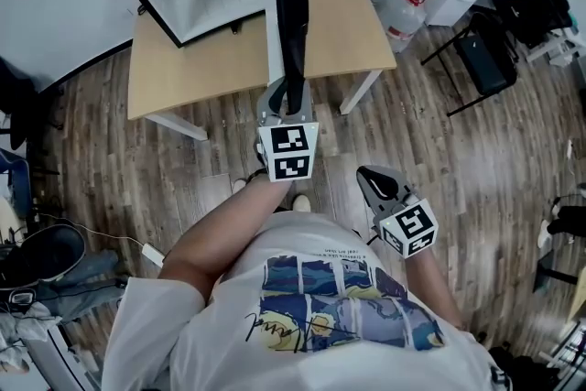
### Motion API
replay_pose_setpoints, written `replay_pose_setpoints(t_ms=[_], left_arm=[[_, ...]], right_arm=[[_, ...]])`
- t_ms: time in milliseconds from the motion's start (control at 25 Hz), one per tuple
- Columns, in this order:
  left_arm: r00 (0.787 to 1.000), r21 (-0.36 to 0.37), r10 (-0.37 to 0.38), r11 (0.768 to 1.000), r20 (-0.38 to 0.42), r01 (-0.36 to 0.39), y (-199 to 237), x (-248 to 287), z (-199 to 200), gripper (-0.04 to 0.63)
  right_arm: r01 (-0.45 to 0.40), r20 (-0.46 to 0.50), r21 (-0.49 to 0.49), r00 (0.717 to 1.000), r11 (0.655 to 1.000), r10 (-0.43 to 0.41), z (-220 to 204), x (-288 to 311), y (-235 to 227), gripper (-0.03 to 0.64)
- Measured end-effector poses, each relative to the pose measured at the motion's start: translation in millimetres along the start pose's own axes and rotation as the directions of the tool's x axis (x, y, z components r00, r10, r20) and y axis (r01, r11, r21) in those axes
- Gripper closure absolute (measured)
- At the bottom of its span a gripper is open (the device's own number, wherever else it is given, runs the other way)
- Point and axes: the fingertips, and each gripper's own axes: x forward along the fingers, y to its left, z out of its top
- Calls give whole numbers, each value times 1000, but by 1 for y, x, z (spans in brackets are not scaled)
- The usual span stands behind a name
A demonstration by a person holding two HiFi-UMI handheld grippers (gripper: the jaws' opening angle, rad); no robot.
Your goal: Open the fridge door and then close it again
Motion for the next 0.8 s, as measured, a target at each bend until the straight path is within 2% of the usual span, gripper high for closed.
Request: replay_pose_setpoints(t_ms=[360,800], left_arm=[[999,24,-53,998,-10,54,-34,14,4,483],[995,17,-104,994,-3,104,-57,23,6,494]], right_arm=[[41,-4,18,999,999,-41,-5,-12,-8,601],[99,-10,41,995,994,-98,-11,-27,-12,600]])
